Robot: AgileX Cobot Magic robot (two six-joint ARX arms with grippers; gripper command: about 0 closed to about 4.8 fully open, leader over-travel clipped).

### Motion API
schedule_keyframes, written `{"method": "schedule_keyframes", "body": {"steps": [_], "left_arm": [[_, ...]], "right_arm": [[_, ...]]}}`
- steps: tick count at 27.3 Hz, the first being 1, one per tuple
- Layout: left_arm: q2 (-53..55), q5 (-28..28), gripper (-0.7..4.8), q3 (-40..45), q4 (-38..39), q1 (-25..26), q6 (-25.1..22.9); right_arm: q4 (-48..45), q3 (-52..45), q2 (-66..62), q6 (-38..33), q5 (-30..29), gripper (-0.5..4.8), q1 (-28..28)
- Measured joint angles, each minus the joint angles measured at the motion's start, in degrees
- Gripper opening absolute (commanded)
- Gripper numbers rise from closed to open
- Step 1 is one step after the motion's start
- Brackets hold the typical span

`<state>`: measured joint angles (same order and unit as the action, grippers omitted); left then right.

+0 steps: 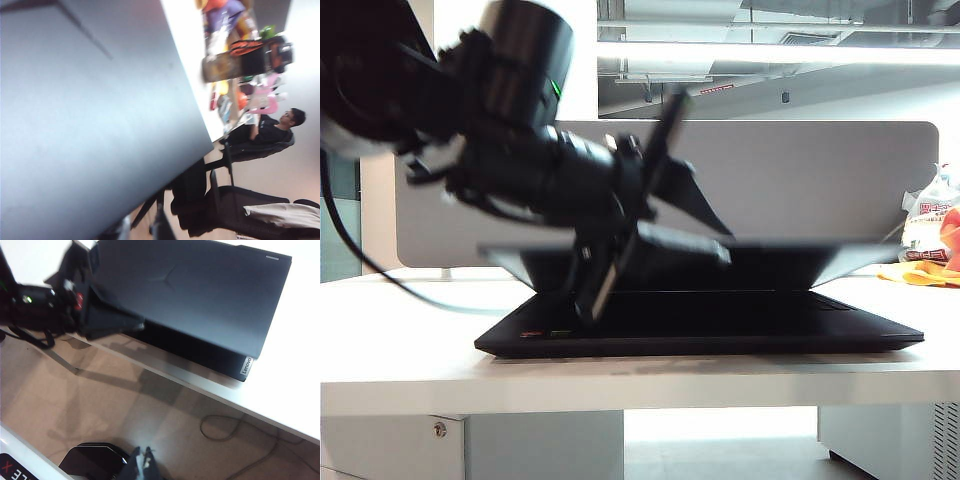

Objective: Open the lid of the laptop and use the keypad to enter the password "123".

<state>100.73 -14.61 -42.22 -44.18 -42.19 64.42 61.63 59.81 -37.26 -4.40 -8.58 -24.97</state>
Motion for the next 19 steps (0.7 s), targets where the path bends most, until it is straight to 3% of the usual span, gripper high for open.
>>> {"method": "schedule_keyframes", "body": {"steps": [6,13,19], "left_arm": [[-2.3,-0.9,0.57,-0.1,1.7,2.3,-3.5],[-3.7,-1.9,0.57,-11.2,9.4,4.2,-10.6],[-3.6,-1.6,0.57,-16.1,14.2,5.0,-12.6]], "right_arm": [[0.0,0.0,0.0,0.0,1.3,-0.05,0.0],[0.1,0.0,0.0,0.0,1.3,-0.05,0.0],[0.9,0.0,0.0,0.0,1.3,-0.05,0.0]]}}
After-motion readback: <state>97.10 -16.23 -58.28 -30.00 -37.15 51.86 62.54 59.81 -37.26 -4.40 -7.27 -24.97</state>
